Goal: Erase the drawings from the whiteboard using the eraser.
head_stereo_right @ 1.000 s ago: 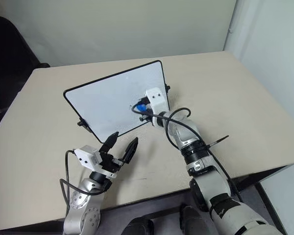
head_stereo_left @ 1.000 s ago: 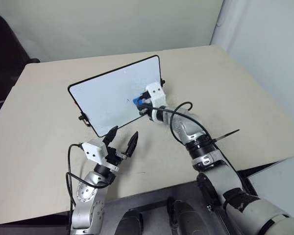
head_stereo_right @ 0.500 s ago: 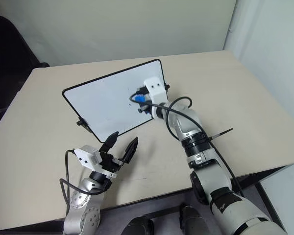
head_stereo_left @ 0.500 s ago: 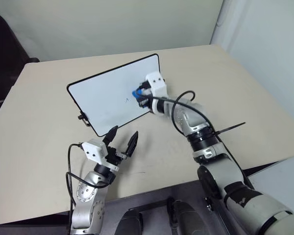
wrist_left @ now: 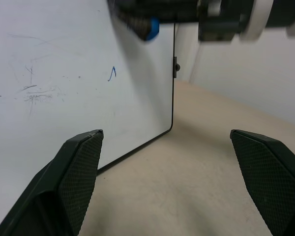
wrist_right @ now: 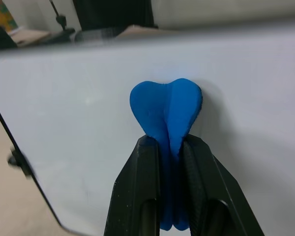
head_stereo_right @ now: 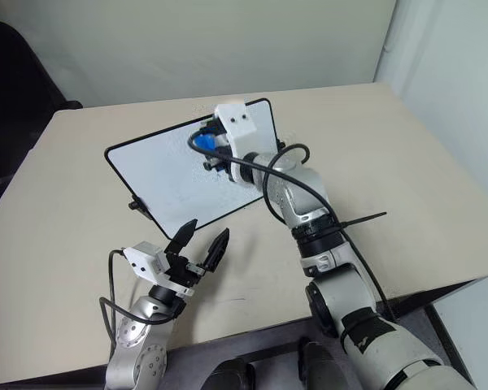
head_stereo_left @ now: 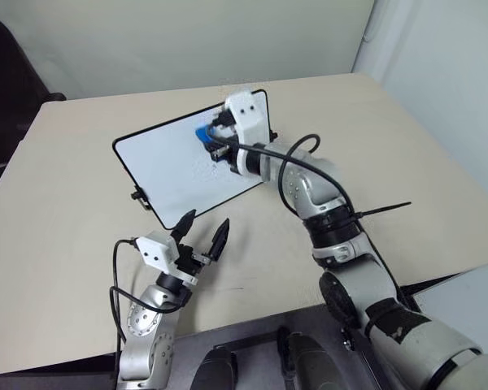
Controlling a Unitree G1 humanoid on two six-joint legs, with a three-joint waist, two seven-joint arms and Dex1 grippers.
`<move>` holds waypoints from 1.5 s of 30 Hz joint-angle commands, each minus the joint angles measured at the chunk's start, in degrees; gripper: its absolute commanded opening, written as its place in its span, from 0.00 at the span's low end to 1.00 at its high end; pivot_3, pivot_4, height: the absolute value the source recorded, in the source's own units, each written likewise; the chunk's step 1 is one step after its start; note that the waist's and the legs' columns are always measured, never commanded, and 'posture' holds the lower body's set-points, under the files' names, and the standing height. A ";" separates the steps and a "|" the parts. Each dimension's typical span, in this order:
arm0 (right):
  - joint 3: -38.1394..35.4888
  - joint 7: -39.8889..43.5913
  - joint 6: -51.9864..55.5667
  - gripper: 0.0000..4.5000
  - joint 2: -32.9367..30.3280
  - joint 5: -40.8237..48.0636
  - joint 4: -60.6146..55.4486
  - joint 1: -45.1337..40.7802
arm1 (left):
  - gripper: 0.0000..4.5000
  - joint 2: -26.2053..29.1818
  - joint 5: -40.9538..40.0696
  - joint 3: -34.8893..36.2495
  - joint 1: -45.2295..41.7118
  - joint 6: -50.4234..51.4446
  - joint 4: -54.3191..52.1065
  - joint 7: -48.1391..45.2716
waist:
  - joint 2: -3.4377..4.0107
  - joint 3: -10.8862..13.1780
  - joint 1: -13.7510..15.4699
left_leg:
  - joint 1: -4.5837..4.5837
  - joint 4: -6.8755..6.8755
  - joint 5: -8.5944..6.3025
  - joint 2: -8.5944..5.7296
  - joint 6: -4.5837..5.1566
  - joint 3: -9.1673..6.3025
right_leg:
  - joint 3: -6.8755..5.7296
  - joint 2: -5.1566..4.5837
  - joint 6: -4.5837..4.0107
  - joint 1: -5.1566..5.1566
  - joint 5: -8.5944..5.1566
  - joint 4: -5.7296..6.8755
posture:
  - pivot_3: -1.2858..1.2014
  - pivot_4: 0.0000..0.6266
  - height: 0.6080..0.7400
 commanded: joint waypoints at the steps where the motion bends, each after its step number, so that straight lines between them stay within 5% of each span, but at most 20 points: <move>1: 1.27 -0.93 -1.62 0.08 0.43 -1.46 2.83 0.79 | 1.00 -0.09 -0.18 0.08 0.31 -0.77 -1.55 0.10 | 0.00 0.00 -0.01 | 0.02 0.00 0.00 0.00 0.00 0.00 | 0.00 0.00 0.00 0.00 0.00 0.01 | 0.52 0.24 0.98; 15: 5.27 0.41 -1.43 0.08 0.44 -3.93 5.15 3.63 | 1.00 0.11 -0.24 -0.01 -0.33 -0.69 -0.67 -0.45 | 0.00 0.00 -0.02 | 0.27 0.00 0.21 0.02 -0.01 -0.03 | -0.02 0.04 0.25 0.20 -0.05 0.05 | 0.52 0.24 0.98; 34: -3.42 -1.09 1.19 0.08 -2.45 0.49 -2.08 -5.02 | 1.00 -0.16 -0.15 -0.26 -1.08 -0.71 0.38 -0.54 | -0.01 0.00 0.00 | 0.13 -0.05 0.10 0.02 -0.09 -0.03 | -0.02 0.04 0.30 0.06 -0.10 0.00 | 0.52 0.24 0.98; 45: 6.06 0.86 2.46 0.08 0.48 -1.74 -1.12 4.00 | 1.00 -0.20 -0.17 -0.19 -0.96 -0.69 0.11 -0.45 | -0.01 0.00 -0.01 | 0.07 -0.01 0.07 0.02 -0.07 -0.02 | -0.02 0.03 0.12 -0.01 -0.01 0.02 | 0.52 0.24 0.98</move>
